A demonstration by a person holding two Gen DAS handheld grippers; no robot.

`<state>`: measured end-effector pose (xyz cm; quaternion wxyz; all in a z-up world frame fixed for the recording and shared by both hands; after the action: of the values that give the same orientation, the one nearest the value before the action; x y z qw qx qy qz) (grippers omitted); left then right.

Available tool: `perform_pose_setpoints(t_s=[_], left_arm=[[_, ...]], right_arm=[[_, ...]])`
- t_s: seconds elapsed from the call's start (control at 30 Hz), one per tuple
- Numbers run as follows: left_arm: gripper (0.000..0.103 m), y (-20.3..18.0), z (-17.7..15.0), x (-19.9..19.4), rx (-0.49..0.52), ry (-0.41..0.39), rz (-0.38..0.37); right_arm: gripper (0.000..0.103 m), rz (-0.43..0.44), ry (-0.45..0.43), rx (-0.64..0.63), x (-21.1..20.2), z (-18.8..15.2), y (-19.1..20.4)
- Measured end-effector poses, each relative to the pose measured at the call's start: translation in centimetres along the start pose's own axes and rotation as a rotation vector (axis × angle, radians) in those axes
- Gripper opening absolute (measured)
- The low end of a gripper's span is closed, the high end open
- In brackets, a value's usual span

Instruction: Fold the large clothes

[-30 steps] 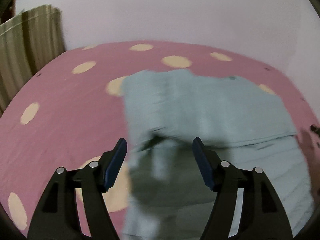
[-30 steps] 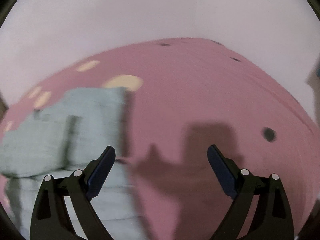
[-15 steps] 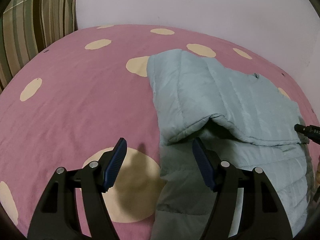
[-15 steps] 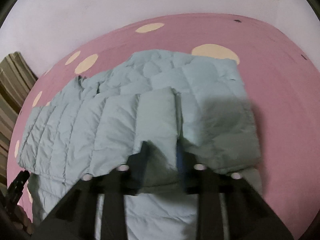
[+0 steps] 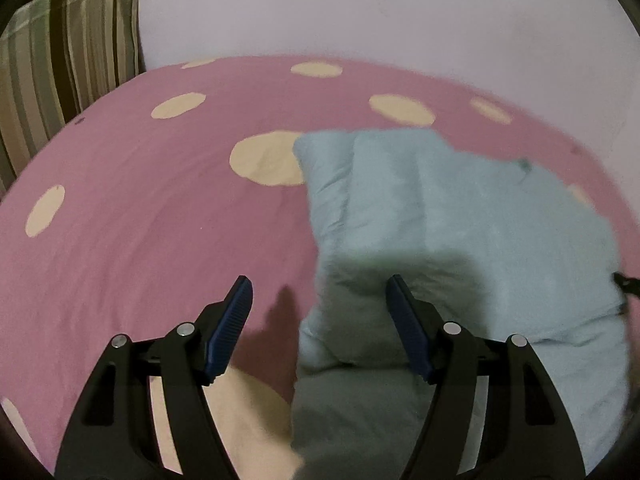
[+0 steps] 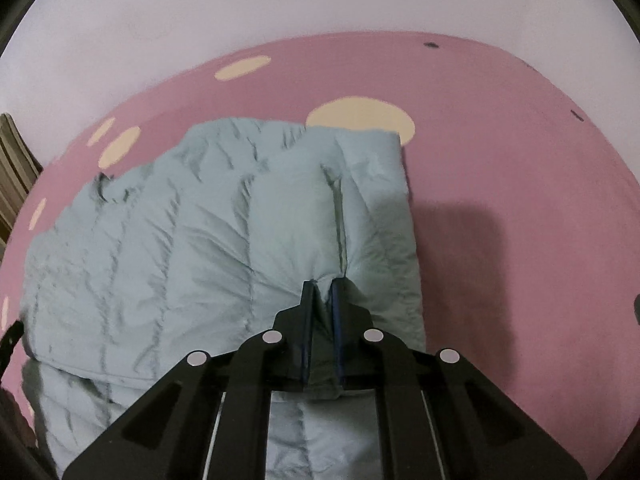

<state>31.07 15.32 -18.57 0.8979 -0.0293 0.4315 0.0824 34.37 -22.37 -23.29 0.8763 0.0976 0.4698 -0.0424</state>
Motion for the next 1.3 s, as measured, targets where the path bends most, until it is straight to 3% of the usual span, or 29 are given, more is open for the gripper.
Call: perform_pose_setpoints(t_s=[0.13,0.33,0.4,0.5,0.6,0.7,0.83,0.97,1.07,1.13,1.23,1.3], left_arm=[[0.069,0.0,-0.7,2.5,0.030,0.071,0.066],[0.069,0.8,-1.0,2.4,-0.011,0.081,0.036],[0.069,1.3,-0.5,1.1,-0.024,0.061,0.047],[0.069,1.3,0.9,-1.0,-0.043,-0.007,0.002],[0.069,0.1,2.6,-1.0,-0.036,-0.027,-0.042],[0.069,-1.1,3.7,1.1,-0.025,-0.008,-0.051],[0.069,-1.3,3.7,4.7,-0.004,0.074,0.011],[0.072,-1.3,2.9,7.0,-0.024,0.136,-0.019],[0.068,-1.3,3.3,5.4,-0.009,0.102,0.037],[0.067,-1.8,4.2,3.3,0.009,0.029,0.086],[0.067,-4.1,5.5,1.8,0.029,-0.037,0.022],[0.067,-5.7,6.0,2.3,0.035,-0.026,-0.042]], right_arm=[[0.008,0.003,0.017,-0.015,1.8,-1.0,-0.2],[0.011,0.014,-0.005,-0.017,1.3,-0.8,-0.1],[0.014,0.002,-0.013,-0.027,0.2,-0.6,-0.1],[0.031,-0.003,-0.065,-0.021,-2.0,0.2,0.3],[0.032,0.025,-0.105,-0.044,-2.9,1.7,2.2],[0.032,0.049,-0.112,-0.092,-1.9,3.1,4.8],[0.032,0.021,-0.074,-0.115,1.3,3.8,5.8],[0.032,0.015,-0.002,-0.135,4.9,2.8,5.7],[0.032,-0.009,-0.017,-0.146,3.5,3.2,6.2],[0.032,0.006,-0.036,-0.130,2.5,3.7,6.4],[0.032,0.061,-0.072,-0.139,1.3,4.4,8.3],[0.032,0.094,-0.068,-0.153,1.5,4.5,9.8]])
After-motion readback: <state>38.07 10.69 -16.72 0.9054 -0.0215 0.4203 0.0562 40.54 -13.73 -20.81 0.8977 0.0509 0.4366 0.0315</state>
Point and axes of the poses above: each gripper's, at about its wrist camera, not at the fingertips, and x roughly the way its jaws point, y to its left, z to its top, the point moved 7 cm from there along x, roughly the way its jaws point, and after that the axes turned 2 degrees about z, right-handed, at the moved point
